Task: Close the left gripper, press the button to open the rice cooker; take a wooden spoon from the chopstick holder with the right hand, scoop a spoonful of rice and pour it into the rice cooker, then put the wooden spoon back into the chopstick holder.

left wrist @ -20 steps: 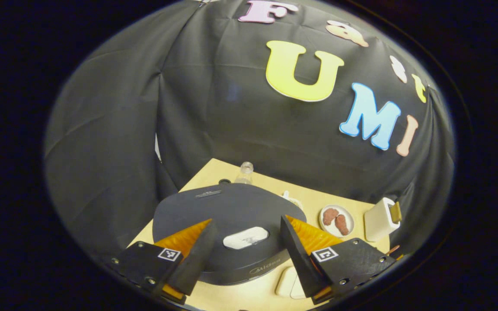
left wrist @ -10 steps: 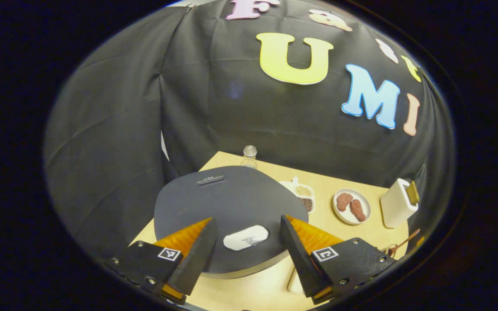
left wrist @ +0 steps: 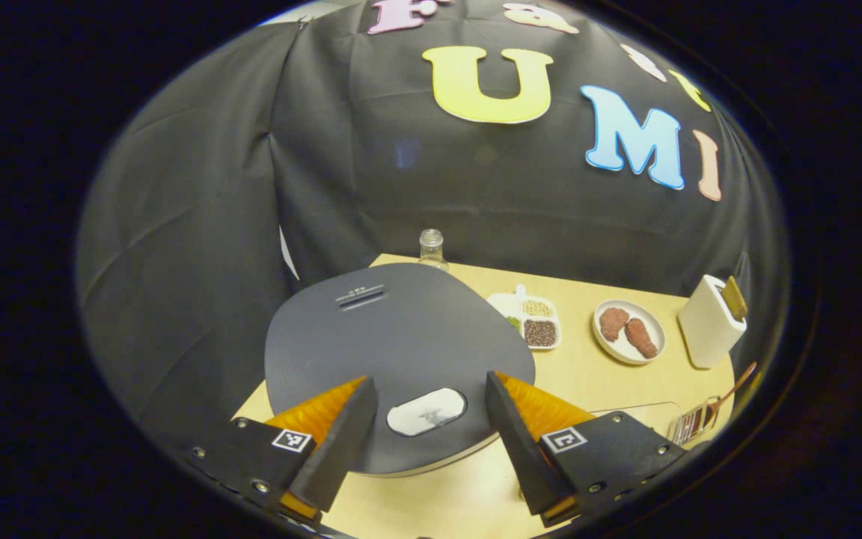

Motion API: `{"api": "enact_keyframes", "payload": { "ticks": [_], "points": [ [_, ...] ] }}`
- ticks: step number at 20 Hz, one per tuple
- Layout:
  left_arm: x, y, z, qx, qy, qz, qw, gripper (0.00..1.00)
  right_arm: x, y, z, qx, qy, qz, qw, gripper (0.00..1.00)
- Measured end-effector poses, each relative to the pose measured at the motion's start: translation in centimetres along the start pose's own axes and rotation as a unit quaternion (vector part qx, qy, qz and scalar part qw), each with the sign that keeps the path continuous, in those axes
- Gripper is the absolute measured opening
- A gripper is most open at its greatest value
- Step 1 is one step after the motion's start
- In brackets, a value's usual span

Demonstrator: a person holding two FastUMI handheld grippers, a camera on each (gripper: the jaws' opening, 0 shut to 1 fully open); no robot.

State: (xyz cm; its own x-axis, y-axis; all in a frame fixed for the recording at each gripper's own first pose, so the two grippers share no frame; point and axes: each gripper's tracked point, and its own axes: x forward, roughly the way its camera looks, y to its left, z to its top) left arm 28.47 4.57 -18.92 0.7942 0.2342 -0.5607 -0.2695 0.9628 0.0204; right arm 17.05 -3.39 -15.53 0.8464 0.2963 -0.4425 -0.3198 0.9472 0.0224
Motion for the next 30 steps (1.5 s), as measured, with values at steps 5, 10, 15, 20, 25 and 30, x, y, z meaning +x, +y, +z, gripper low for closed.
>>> {"api": "enact_keyframes", "payload": {
  "ticks": [5,10,15,20,25,30],
  "points": [
    [0.4,0.0,-0.7,0.017,0.021,-0.003,1.000,0.94,0.7,1.4,-1.3,-0.035,0.017,0.031,0.999,0.98],
    [0.4,-0.2,-0.6,0.013,0.024,-0.001,1.000,0.97,-0.2,2.1,-2.2,-0.040,0.029,0.045,0.998,0.98],
    [-3.5,-3.7,0.4,0.029,-0.003,-0.044,0.999,0.93,-2.3,1.6,1.1,-0.025,-0.015,0.016,0.999,0.98],
    [-11.9,-8.4,6.2,0.042,-0.096,-0.107,0.989,0.93,-5.1,0.9,5.9,-0.036,-0.072,-0.031,0.996,0.98],
    [-23.3,-8.9,10.7,0.013,-0.202,-0.158,0.966,0.90,-9.7,0.1,12.0,-0.059,-0.159,-0.071,0.983,0.98],
    [-32.7,-7.0,11.8,-0.020,-0.297,-0.183,0.937,0.89,-15.4,1.8,13.0,-0.038,-0.201,-0.056,0.977,0.98]
  ]
}}
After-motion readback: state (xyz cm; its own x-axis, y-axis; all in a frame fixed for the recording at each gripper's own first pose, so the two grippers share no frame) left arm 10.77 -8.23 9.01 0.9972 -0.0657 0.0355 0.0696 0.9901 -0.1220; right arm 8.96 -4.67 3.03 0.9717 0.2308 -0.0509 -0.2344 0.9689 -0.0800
